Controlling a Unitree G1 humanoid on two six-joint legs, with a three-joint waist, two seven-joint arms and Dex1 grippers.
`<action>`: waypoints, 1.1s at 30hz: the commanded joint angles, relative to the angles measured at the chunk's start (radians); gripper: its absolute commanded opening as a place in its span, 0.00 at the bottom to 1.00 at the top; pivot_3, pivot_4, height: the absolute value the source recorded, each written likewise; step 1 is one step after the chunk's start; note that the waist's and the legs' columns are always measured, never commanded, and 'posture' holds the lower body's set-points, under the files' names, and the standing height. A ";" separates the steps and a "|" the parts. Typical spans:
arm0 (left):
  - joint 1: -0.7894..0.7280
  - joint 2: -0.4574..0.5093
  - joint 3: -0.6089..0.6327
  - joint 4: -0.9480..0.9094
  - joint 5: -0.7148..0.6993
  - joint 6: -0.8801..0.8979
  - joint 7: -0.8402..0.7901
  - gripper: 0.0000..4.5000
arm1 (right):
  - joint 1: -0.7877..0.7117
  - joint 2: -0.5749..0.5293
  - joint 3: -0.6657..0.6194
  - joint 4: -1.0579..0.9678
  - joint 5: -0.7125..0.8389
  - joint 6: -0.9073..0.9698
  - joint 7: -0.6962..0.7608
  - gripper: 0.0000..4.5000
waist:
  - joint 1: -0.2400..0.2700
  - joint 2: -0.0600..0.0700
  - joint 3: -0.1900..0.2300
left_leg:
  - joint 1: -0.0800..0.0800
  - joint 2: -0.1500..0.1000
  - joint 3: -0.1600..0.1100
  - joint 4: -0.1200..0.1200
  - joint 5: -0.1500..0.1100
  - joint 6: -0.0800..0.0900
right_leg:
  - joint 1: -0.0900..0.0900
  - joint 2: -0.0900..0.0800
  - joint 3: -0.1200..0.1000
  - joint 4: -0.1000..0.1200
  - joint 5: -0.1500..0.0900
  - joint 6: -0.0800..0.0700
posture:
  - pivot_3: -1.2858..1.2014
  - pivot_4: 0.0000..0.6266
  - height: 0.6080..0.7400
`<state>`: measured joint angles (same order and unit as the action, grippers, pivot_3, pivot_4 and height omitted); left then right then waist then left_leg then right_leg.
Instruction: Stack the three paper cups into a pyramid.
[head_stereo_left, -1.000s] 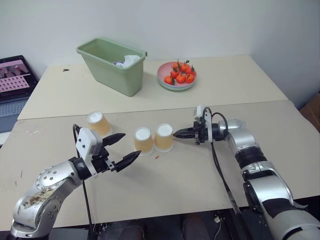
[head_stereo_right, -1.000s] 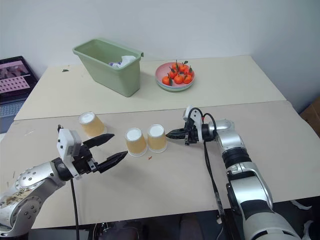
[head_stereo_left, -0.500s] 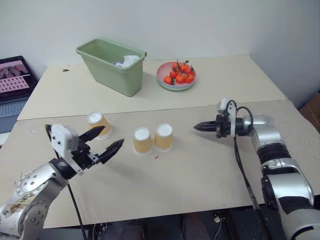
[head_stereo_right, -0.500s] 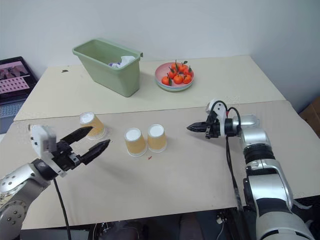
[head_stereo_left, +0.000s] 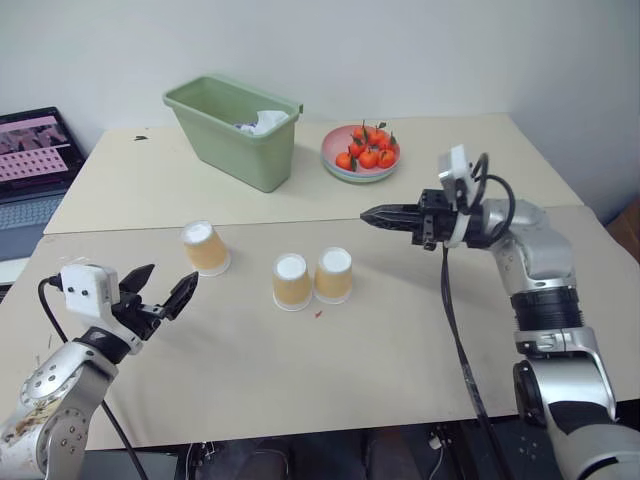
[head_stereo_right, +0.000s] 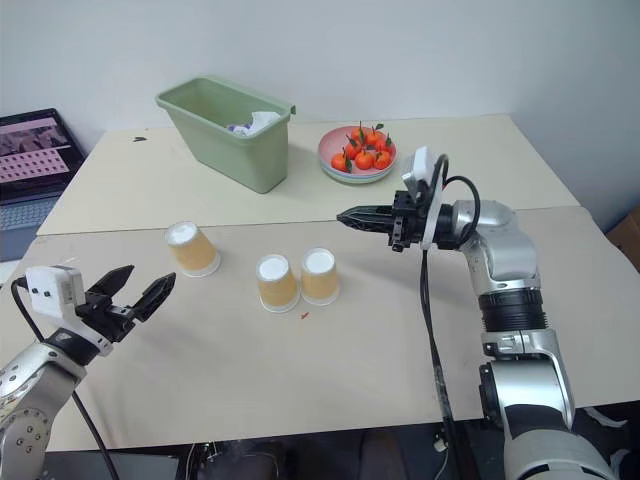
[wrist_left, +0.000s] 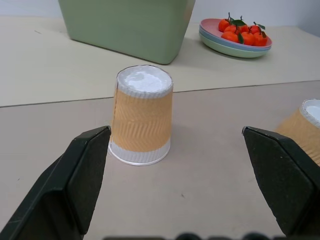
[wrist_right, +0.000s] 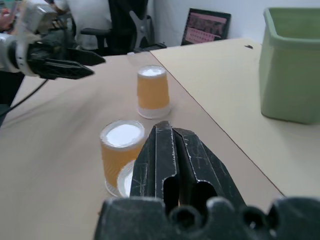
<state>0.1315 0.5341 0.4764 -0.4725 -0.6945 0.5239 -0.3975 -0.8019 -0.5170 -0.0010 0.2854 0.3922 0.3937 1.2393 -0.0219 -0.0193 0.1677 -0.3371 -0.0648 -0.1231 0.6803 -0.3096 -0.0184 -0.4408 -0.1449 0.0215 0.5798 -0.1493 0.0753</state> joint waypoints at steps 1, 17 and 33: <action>-0.022 0.008 0.003 0.016 0.019 -0.033 -0.018 1.00 | 0.012 -0.013 -0.010 -0.062 0.012 0.006 -0.017 0.07 | 0.001 0.000 0.000 | 0.000 0.000 0.000 0.000 0.000 0.000 | 0.000 0.000 0.000 0.000 0.000 0.000 | 0.52 0.24 0.90; -0.221 0.056 -0.095 0.257 0.164 -0.039 -0.048 1.00 | 0.067 -0.034 -0.028 -0.121 0.031 0.009 -0.059 0.07 | 0.003 0.000 0.000 | 0.000 0.000 0.000 0.000 0.001 -0.001 | 0.000 0.000 0.000 0.000 0.000 0.000 | 0.52 0.24 0.90; -0.438 0.072 -0.191 0.533 0.266 -0.103 -0.154 1.00 | 0.112 -0.062 -0.048 -0.216 0.062 0.035 -0.096 0.07 | 0.001 0.000 0.000 | 0.000 0.000 0.000 0.000 0.002 -0.003 | 0.000 0.000 0.000 0.000 0.000 0.000 | 0.52 0.24 0.90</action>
<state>-0.2833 0.5857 0.2832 0.0476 -0.4464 0.4544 -0.5364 -0.6884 -0.5663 -0.0167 0.1131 0.4198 0.4233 1.1477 -0.0214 -0.0195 0.1676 -0.3376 -0.0648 -0.1229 0.6804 -0.3075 -0.0221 -0.4409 -0.1449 0.0210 0.5803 -0.1490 0.0756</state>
